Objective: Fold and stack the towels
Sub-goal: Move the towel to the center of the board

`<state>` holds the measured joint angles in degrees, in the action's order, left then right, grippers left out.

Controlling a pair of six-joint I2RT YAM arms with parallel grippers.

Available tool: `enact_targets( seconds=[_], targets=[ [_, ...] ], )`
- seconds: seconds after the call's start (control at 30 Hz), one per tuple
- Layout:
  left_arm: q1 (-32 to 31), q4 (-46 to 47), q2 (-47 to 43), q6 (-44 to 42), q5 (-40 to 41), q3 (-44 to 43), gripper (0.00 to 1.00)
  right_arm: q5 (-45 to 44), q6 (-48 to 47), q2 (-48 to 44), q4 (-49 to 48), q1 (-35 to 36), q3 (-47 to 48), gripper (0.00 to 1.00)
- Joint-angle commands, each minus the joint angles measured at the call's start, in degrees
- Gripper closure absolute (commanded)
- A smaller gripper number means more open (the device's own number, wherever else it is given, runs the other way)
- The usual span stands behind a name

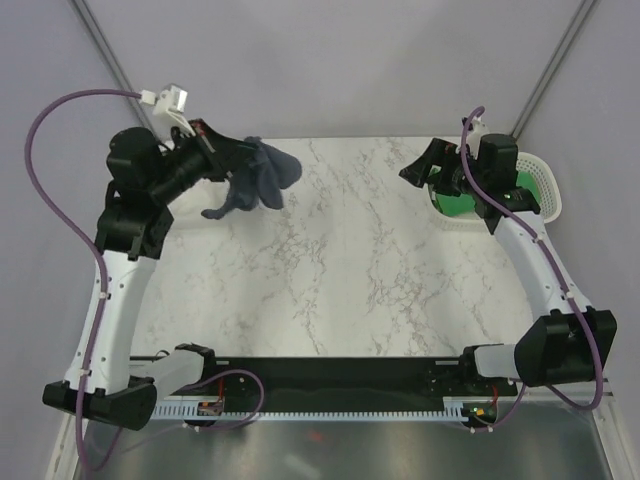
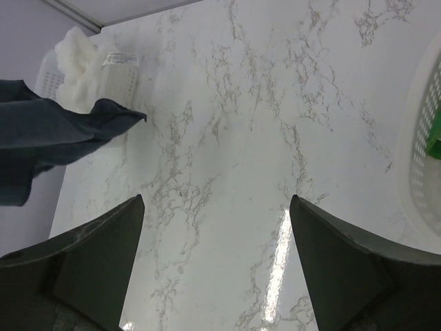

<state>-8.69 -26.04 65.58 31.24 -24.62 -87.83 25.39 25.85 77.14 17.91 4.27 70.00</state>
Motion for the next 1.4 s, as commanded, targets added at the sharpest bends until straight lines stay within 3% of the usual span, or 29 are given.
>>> enact_targets(
  seconds=[0.0,0.2,0.27,0.5,0.57,0.63,0.7,0.73,0.83,0.97,1.07,1.17,1.3,1.37],
  targets=[
    [-7.64,3.28,-2.99,4.18,-7.81,10.08,0.98,-0.33,-0.27,-4.28,0.46,0.12,-1.17,0.05],
    [-27.04,16.43,-5.03,11.29,-1.40,34.87,0.98,-1.83,0.96,-5.25,1.86,0.21,-6.80,0.05],
    [-30.49,18.56,-3.28,12.60,1.31,39.38,0.98,-2.01,1.22,-4.81,1.86,0.38,-8.72,0.06],
    [-43.33,22.53,1.91,15.42,8.71,40.82,0.98,-6.57,-1.15,-3.14,4.15,1.97,-11.46,0.06],
    [-49.64,22.61,4.89,16.21,11.51,40.02,0.98,-6.58,-0.80,-1.92,4.15,2.40,-11.11,0.07],
    [-51.95,23.31,6.65,17.00,12.31,39.76,0.98,-6.67,-0.88,-1.04,4.15,3.02,-10.67,0.07],
    [-53.36,24.28,8.41,17.62,11.88,38.79,0.92,-6.67,-0.97,-0.07,4.15,3.81,-10.41,0.07],
    [-53.36,24.20,9.21,17.27,11.18,38.35,0.86,-6.84,-0.97,0.20,4.15,4.07,-10.41,0.07],
    [-53.36,16.93,6.60,13.95,14.15,34.67,0.51,-6.49,-0.36,0.99,3.71,5.83,-10.58,0.08],
    [-51.61,3.83,0.27,10.16,26.26,27.74,0.27,-5.62,-1.85,4.31,2.66,11.45,-9.62,0.12],
    [-47.49,-2.51,-4.91,9.01,31.29,25.96,0.21,-2.03,-2.03,8.19,-1.29,14.53,-9.44,0.21],
    [-39.50,-6.21,-8.00,9.62,29.56,27.26,0.18,0.71,-4.22,13.54,-3.59,16.46,-6.56,0.30],
    [-26.86,-7.79,-10.91,9.45,27.00,31.57,0.18,0.02,-7.03,21.10,-4.29,19.88,-0.49,0.33],
    [-24.28,-8.50,-11.88,9.27,26.73,34.20,0.21,0.10,-8.26,27.34,-4.38,21.65,5.81,0.34]
  ],
)
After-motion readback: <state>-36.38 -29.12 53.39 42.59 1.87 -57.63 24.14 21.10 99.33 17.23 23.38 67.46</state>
